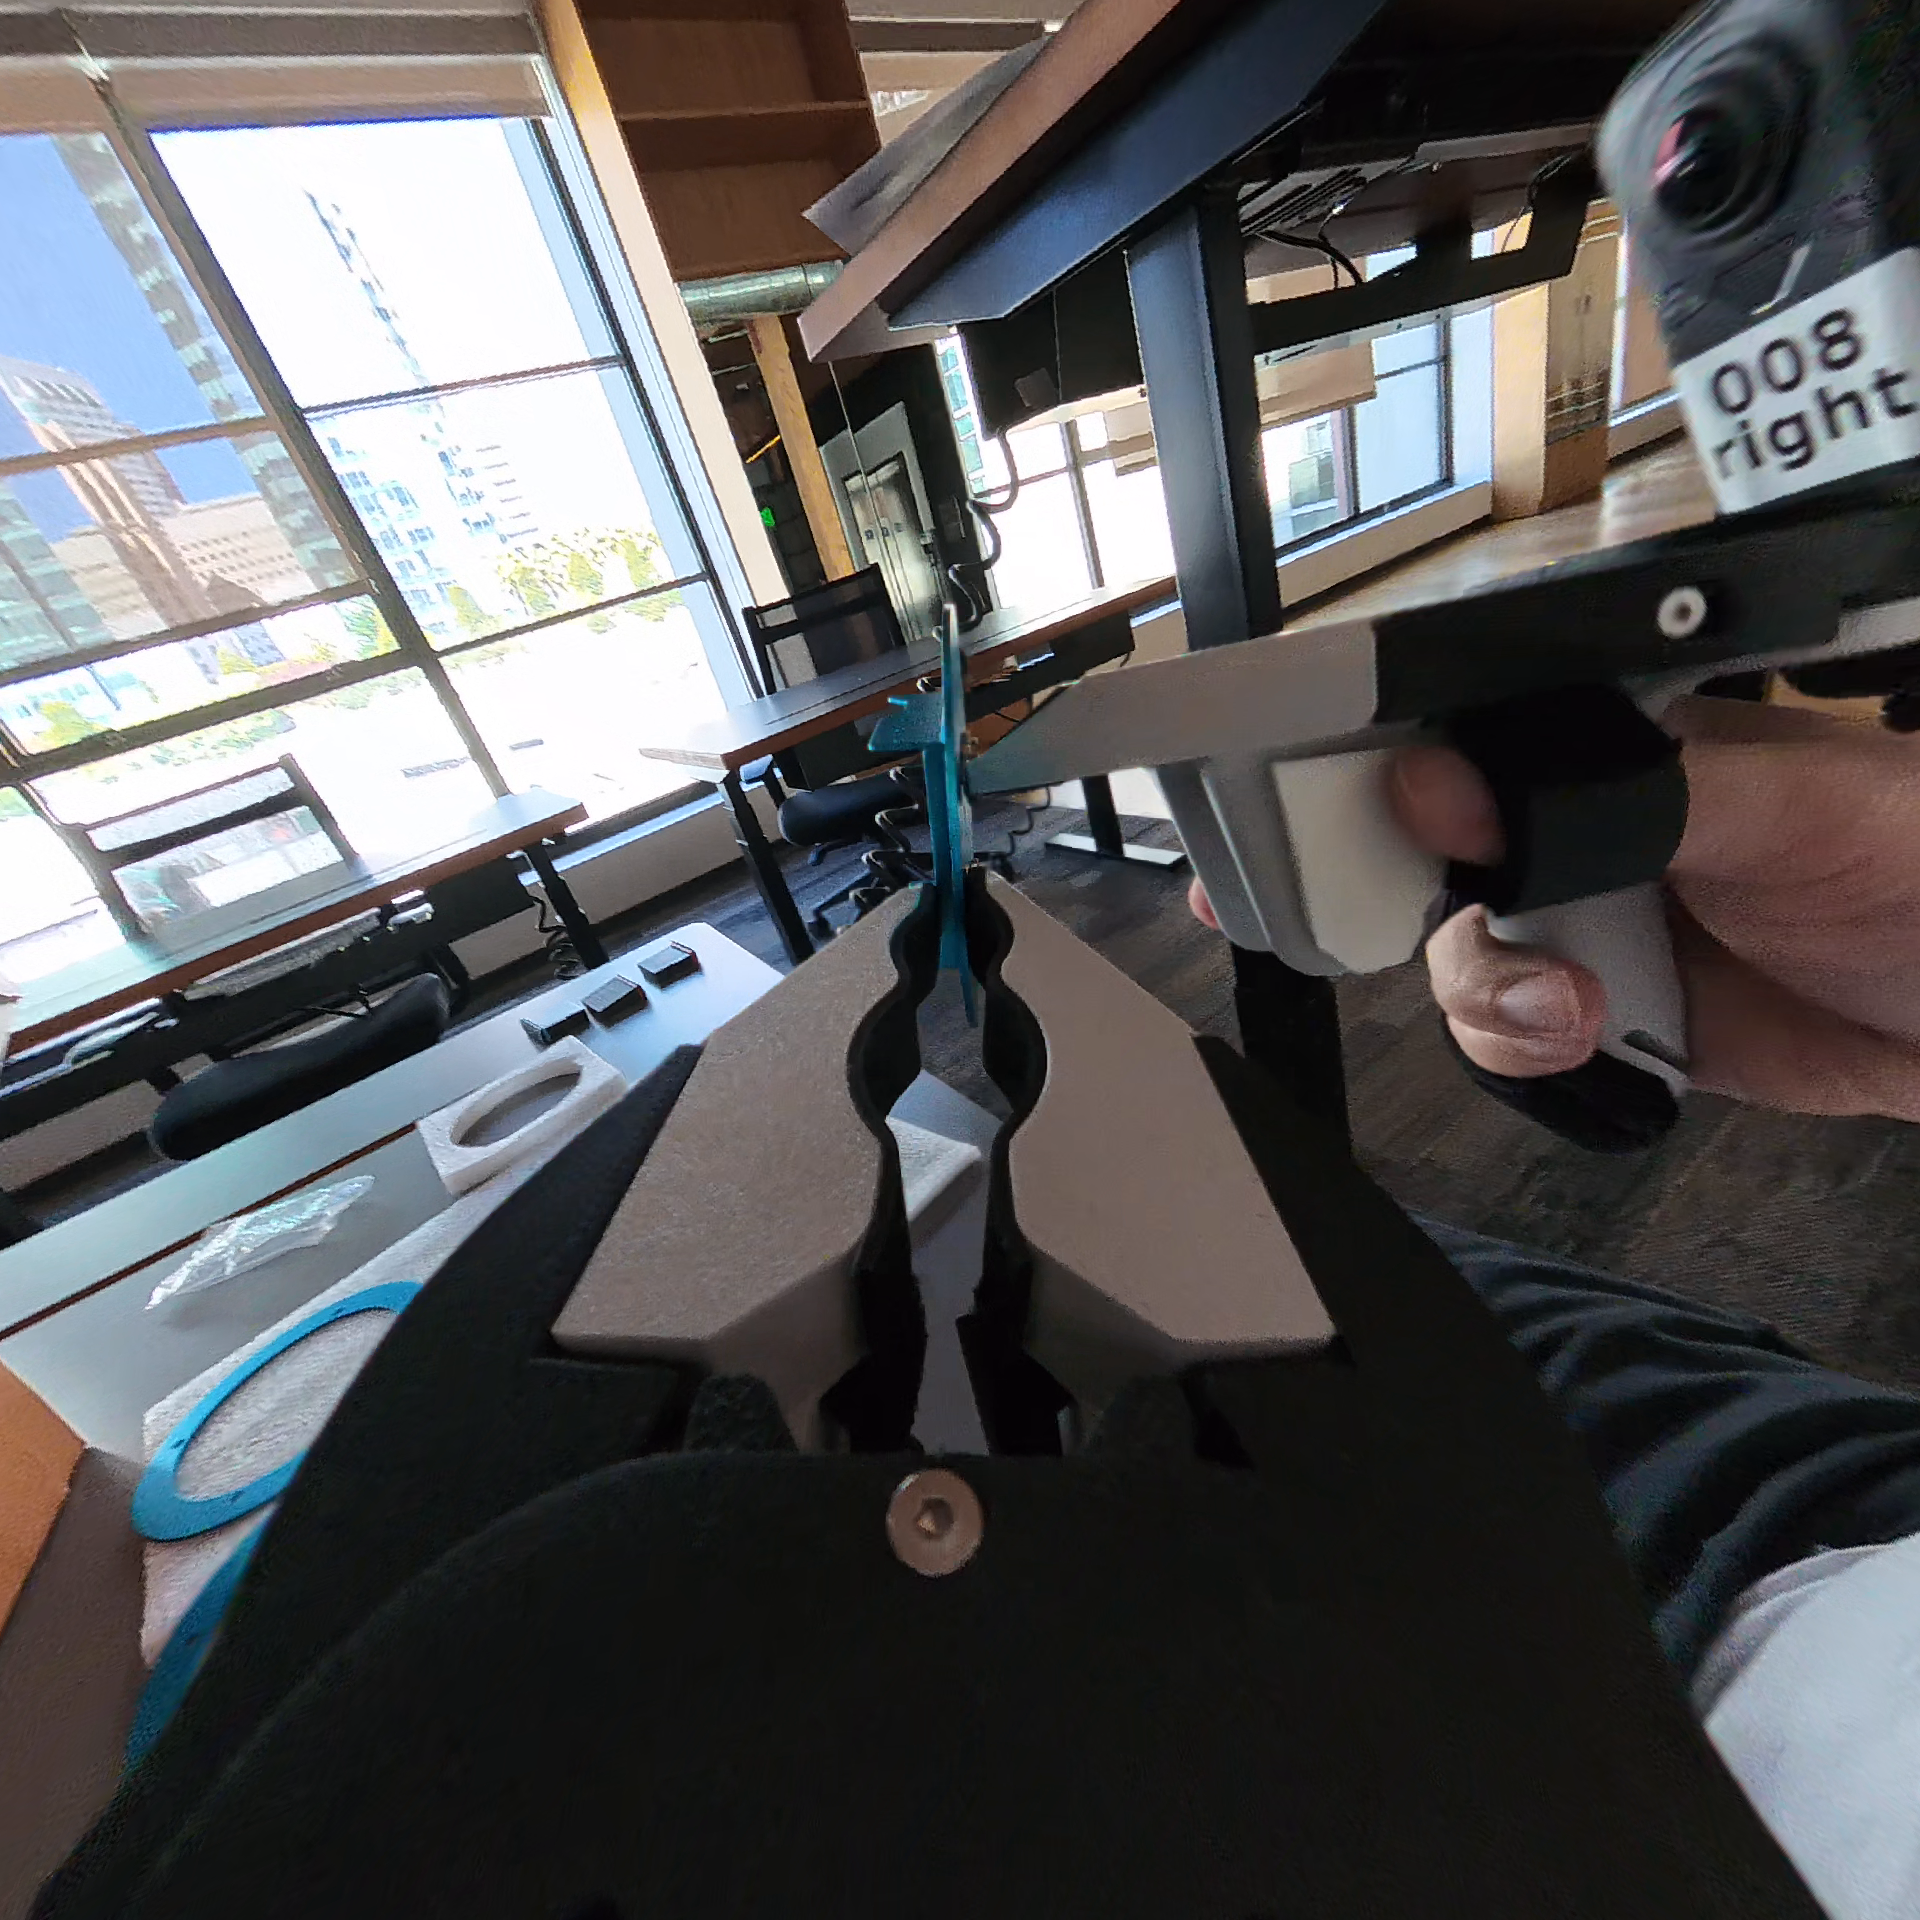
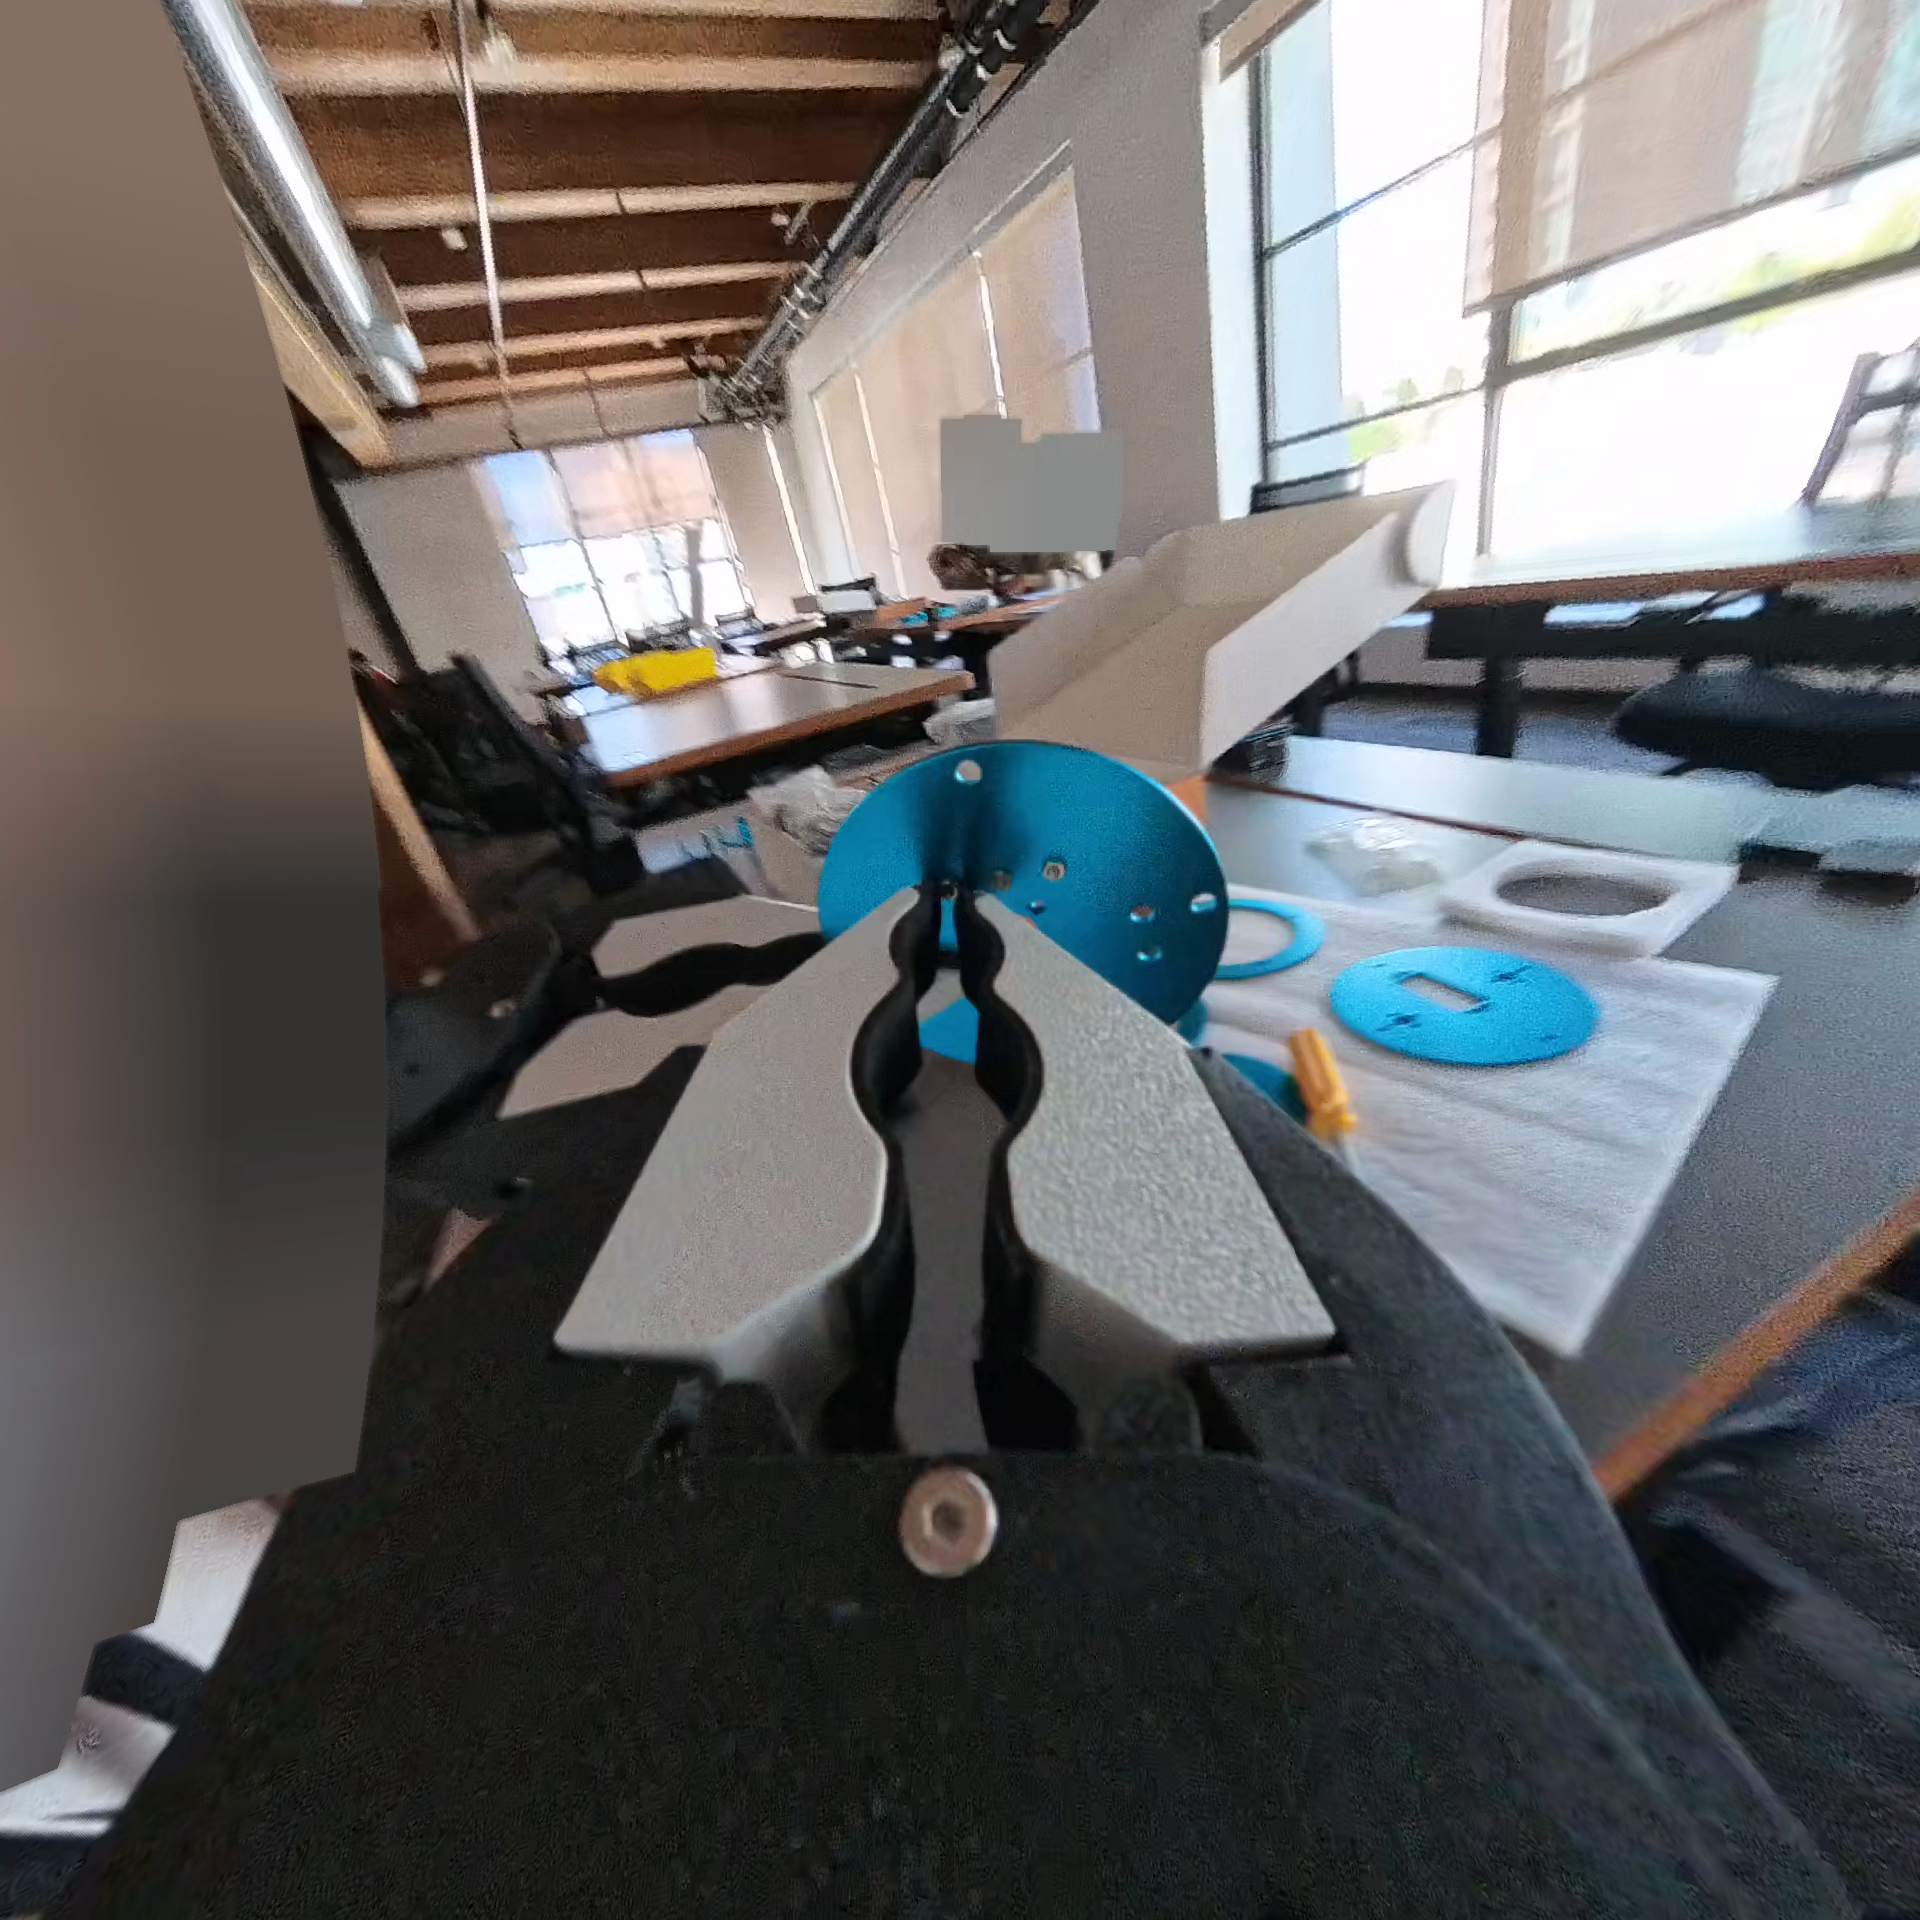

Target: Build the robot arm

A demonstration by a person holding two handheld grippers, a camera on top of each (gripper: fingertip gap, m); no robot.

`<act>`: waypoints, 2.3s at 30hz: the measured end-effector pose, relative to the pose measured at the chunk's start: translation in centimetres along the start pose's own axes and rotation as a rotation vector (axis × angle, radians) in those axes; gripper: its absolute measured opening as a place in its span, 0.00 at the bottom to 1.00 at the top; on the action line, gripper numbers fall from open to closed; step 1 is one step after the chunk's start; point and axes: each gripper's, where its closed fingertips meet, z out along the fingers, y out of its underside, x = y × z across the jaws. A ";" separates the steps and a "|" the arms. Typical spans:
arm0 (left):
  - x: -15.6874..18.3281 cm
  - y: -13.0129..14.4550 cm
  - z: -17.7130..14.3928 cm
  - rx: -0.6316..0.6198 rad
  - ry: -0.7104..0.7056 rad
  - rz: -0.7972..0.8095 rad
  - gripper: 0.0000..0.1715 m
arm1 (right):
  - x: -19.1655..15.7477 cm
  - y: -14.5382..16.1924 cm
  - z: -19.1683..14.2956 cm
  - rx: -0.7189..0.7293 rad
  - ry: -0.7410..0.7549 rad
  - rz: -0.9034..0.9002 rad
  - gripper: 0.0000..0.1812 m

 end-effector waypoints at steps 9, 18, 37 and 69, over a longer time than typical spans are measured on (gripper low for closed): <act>-0.3 0.2 0.5 -0.001 -0.014 0.001 0.02 | 0.7 0.2 -0.2 0.078 -0.333 0.819 0.05; 0.2 0.8 0.8 -0.042 0.061 -0.141 0.02 | 0.6 -1.2 -1.0 -0.008 0.226 -1.039 0.09; 1.1 1.5 0.8 -0.073 0.107 -0.150 0.02 | 1.0 1.1 -0.5 -0.311 0.253 -1.307 0.02; 0.5 1.6 0.8 -0.084 0.053 -0.054 0.02 | 0.9 1.2 -0.1 0.011 -0.156 0.360 0.01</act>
